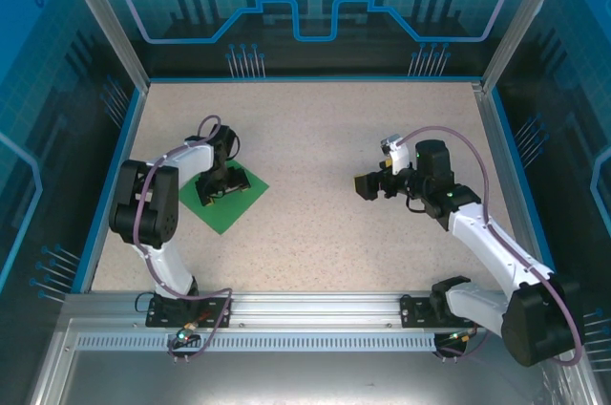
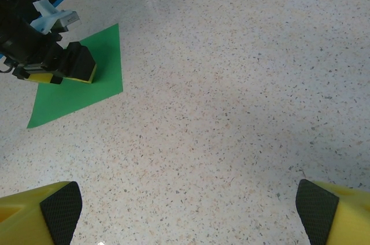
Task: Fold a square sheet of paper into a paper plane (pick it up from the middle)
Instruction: Move the square sheet of paper to the center of the table.
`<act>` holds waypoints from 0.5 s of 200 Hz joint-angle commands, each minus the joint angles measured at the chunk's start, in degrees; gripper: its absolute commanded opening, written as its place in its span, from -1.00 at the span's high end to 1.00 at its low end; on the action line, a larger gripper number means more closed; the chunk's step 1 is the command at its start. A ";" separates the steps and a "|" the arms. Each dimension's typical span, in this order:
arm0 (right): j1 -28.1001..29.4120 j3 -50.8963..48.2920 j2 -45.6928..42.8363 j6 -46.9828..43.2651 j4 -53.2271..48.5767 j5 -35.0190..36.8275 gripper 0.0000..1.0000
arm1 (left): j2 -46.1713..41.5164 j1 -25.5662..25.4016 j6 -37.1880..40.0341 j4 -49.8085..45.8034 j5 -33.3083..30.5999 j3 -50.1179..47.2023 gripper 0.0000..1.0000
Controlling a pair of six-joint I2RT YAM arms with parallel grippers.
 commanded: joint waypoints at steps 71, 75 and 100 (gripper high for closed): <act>-1.27 1.55 1.08 0.63 0.12 -1.91 -0.98 | 4.36 -5.77 -1.22 -0.76 3.32 2.12 -0.77; -1.32 1.50 0.99 0.62 0.21 -1.92 -0.98 | 4.54 -6.15 -1.38 -0.77 3.43 2.32 -0.77; -1.74 1.22 0.83 0.55 0.32 -2.25 -0.98 | 5.17 -8.42 -2.27 -1.45 3.59 3.37 -0.77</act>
